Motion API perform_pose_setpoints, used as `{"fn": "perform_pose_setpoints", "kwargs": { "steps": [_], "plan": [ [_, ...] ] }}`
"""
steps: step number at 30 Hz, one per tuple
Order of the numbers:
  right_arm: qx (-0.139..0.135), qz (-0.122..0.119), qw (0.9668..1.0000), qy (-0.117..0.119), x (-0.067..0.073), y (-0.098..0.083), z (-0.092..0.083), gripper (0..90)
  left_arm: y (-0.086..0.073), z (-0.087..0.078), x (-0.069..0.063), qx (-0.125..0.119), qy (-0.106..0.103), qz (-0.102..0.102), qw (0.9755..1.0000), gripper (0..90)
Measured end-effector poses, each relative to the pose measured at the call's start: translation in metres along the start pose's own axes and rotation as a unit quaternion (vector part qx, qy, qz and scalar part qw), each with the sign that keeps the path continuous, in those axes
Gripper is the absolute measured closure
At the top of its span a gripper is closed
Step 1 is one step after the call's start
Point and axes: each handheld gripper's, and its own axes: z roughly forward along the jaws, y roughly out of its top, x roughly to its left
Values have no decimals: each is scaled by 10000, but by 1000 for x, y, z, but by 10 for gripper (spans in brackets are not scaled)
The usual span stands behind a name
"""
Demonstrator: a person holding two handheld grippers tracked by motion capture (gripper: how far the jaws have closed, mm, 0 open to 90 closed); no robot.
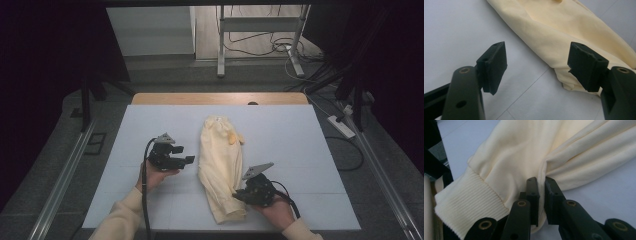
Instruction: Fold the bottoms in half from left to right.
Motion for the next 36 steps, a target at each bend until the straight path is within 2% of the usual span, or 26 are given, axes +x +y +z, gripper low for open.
{"fn": "perform_pose_setpoints", "kwargs": {
  "steps": [6,21,22,24,26,28,30,36],
  "plan": [
    [-5,-117,9999,65,6,0,2,833,1,0,0,-5,-7,4,10000,309],
    [-25,-53,9998,196,7,-10,-8,836,2,0,-2,-10,-14,21,10000,308],
    [-45,-54,9998,192,6,-10,-9,817,2,1,-2,-6,-13,30,10000,307],
    [-122,-57,9999,83,5,-12,-10,669,2,1,-2,-7,-22,36,10000,307],
    [-185,-106,9996,-171,4,-12,-12,526,2,1,-2,-14,-30,34,10000,307],
    [-351,-112,9986,-381,1,-11,-15,442,2,0,-2,-24,-39,31,10000,307],
    [-437,-76,9977,-506,-3,-9,-19,405,2,0,-2,-25,-53,25,10000,307],
    [-575,51,9966,-585,-16,0,-22,375,1,1,-3,-24,-75,15,10000,307]
  ]
}}
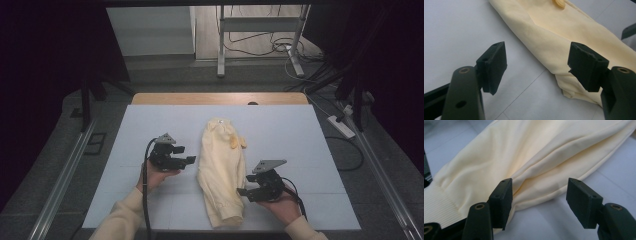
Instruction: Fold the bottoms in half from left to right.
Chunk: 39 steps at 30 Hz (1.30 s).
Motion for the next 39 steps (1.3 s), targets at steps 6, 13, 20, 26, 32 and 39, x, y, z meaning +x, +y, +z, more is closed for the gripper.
{"fn": "perform_pose_setpoints", "kwargs": {
  "steps": [6,13,20,26,32,39],
  "plan": [
    [-67,46,9999,-92,-13,7,2,370,0,2,-1,3,-50,32,10000,307],
    [-140,112,9997,-171,-22,10,2,360,0,3,-3,21,-60,71,10000,307],
    [-231,145,9994,-193,-29,9,-3,350,2,3,-3,5,-39,86,10000,307],
    [-244,146,9992,-266,-32,7,-7,349,2,2,-3,5,-13,78,10000,307],
    [-227,134,9992,-304,-33,8,-7,347,0,1,-3,-11,-11,70,10000,307],
    [-168,127,9993,-318,-34,8,-5,346,1,0,-3,-21,-2,82,10000,307]
  ]
}}
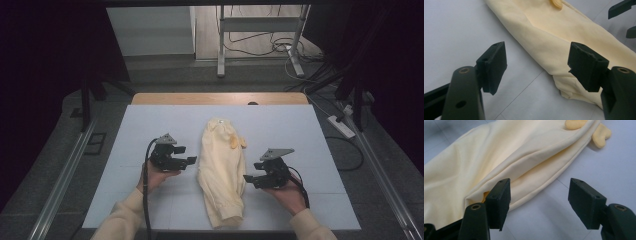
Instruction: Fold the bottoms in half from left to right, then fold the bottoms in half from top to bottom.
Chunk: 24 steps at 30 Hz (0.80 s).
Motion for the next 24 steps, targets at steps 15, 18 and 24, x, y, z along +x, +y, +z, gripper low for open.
{"fn": "perform_pose_setpoints", "kwargs": {
  "steps": [15,18,24],
  "plan": [
    [-36,67,9999,-90,-5,1,1,346,2,3,1,17,16,23,10000,307],
    [14,66,9999,-86,-7,4,6,346,3,5,1,14,14,4,10000,307],
    [54,83,9999,-108,-9,7,13,346,8,10,2,31,2,22,10000,307]
  ]
}}
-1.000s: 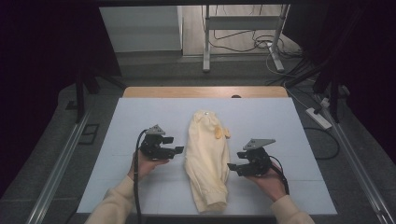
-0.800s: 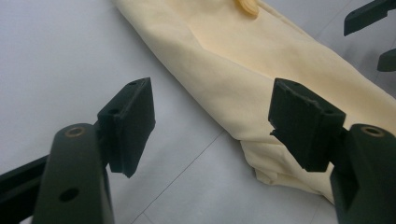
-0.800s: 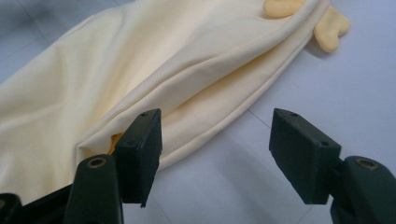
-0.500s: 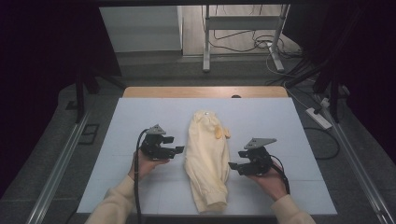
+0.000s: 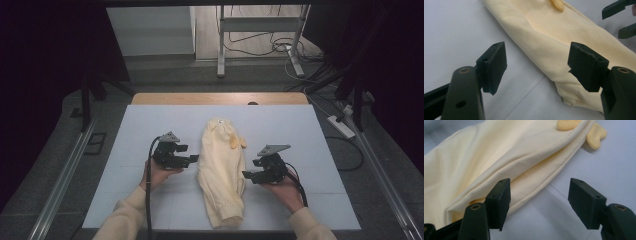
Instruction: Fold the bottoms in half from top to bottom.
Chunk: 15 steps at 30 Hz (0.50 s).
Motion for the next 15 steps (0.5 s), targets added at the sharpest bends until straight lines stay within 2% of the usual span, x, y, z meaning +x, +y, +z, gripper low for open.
{"fn": "perform_pose_setpoints", "kwargs": {
  "steps": [11,15],
  "plan": [
    [-15,84,10000,-34,-7,7,5,346,11,18,5,138,-25,30,9999,305],
    [-61,47,10000,-54,-10,13,7,346,12,23,7,202,-36,44,9998,305]
  ]
}}
